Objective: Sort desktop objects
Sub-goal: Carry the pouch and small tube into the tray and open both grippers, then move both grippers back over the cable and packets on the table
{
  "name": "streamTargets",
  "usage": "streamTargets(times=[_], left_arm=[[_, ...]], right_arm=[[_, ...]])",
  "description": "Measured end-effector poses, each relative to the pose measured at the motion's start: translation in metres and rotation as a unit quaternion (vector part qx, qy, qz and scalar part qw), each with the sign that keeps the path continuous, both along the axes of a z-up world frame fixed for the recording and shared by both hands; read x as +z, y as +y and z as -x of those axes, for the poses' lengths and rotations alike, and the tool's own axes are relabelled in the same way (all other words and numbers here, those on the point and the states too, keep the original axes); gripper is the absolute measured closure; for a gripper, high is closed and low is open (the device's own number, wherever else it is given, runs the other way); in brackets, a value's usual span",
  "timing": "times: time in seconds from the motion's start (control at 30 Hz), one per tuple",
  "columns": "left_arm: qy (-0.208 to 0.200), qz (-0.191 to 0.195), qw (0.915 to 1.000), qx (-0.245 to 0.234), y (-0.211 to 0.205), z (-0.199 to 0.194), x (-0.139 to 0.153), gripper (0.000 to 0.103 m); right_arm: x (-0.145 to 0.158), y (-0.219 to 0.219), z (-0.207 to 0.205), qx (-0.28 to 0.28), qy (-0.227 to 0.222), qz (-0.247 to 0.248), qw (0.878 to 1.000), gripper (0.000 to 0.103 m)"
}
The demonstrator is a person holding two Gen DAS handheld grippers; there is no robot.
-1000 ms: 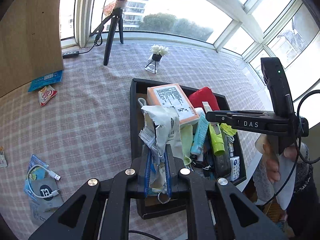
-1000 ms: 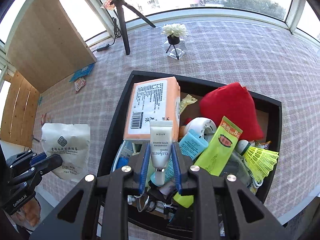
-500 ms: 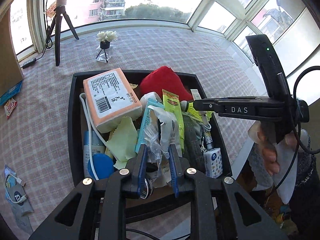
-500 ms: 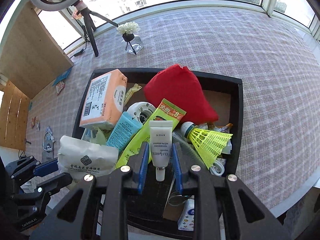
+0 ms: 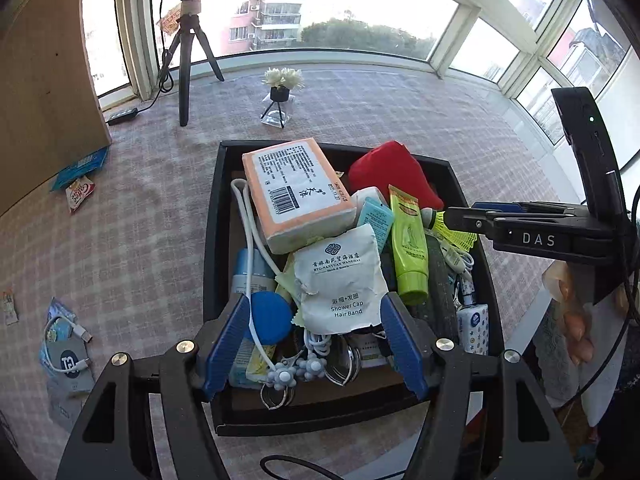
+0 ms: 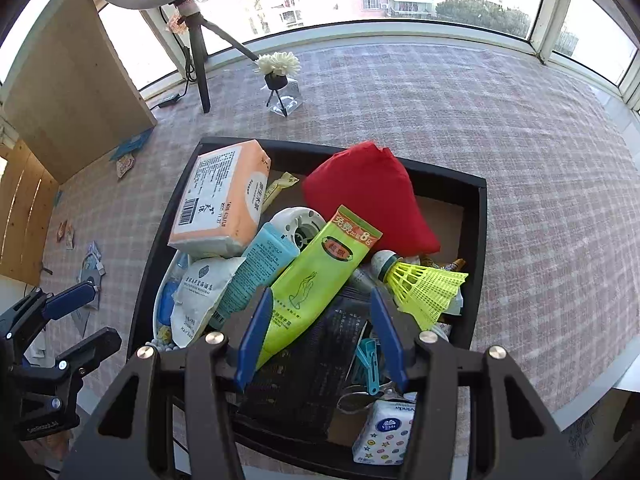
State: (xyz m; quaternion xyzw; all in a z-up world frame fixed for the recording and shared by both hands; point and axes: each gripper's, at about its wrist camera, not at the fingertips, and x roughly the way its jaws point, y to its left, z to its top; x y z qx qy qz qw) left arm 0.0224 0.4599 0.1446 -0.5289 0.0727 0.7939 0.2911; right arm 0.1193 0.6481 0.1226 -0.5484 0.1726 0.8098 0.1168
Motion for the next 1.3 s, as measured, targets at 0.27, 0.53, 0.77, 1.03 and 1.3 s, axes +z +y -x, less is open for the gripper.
streamTargets(times=[0.27,0.53,0.77,1.03,1.3], left_arm=[[0.040,0.015,0.9969,0.066,-0.052,-0.013,0.009,0.038],[0.071,0.014,0.9882,0.135,-0.116,-0.022,0.024,0.037],[0.076,0.017,0.9813,0.176,-0.165,-0.024,0.025,0.037],[0.056,0.018,0.9722,0.227,-0.225,-0.022,0.008,0.037],[0.046,0.041,0.9559,0.287,-0.301,-0.032,-0.014,0.037]], right_arm=[[0.009,-0.055,0.008,0.041,0.022,-0.014,0.999,0.053],[0.021,-0.130,0.021,0.100,0.049,-0.026,0.993,0.050],[0.021,-0.180,0.038,0.145,0.053,-0.020,0.988,0.049],[0.012,-0.215,0.053,0.164,0.046,-0.010,0.985,0.049],[0.007,-0.253,0.063,0.178,0.047,-0.024,0.983,0.049]])
